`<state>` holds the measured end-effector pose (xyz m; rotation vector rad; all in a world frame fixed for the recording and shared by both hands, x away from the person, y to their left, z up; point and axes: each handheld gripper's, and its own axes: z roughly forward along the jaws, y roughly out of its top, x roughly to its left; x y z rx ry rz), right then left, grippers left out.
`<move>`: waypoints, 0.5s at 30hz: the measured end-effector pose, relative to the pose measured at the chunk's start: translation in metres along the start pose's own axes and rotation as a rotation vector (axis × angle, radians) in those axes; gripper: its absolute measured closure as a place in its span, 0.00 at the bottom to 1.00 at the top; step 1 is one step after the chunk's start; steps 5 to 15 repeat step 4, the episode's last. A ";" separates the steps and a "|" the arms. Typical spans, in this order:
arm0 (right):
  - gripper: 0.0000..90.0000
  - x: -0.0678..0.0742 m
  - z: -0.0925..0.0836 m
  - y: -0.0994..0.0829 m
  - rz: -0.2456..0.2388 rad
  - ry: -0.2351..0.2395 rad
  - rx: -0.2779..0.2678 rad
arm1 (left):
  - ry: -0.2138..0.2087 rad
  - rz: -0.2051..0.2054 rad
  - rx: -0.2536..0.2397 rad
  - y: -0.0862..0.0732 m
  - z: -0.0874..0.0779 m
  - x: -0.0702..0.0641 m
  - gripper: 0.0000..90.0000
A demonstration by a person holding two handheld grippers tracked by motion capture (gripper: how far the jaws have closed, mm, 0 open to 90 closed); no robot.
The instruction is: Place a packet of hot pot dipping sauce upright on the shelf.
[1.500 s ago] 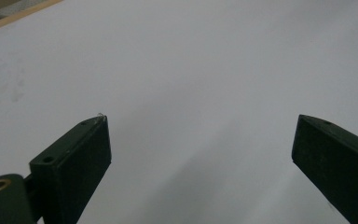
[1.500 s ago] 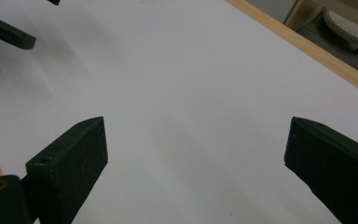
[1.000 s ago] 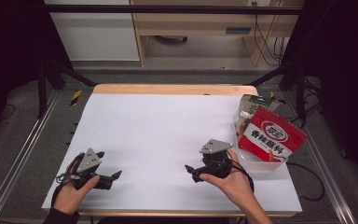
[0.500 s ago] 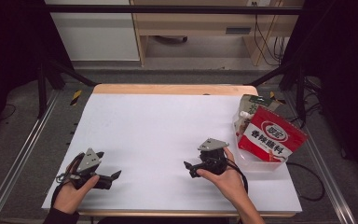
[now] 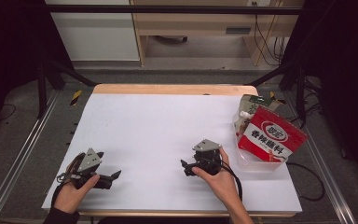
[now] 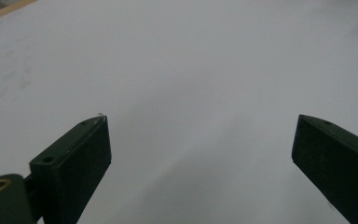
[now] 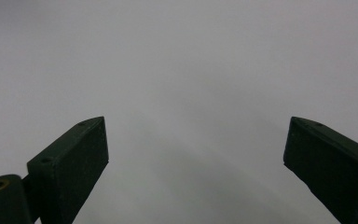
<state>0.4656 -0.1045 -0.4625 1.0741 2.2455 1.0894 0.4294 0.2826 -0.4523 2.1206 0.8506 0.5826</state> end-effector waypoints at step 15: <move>0.08 0.002 -0.005 -0.002 -0.004 -0.028 -0.020 | 0.007 -0.002 -0.004 0.001 0.000 0.000 0.05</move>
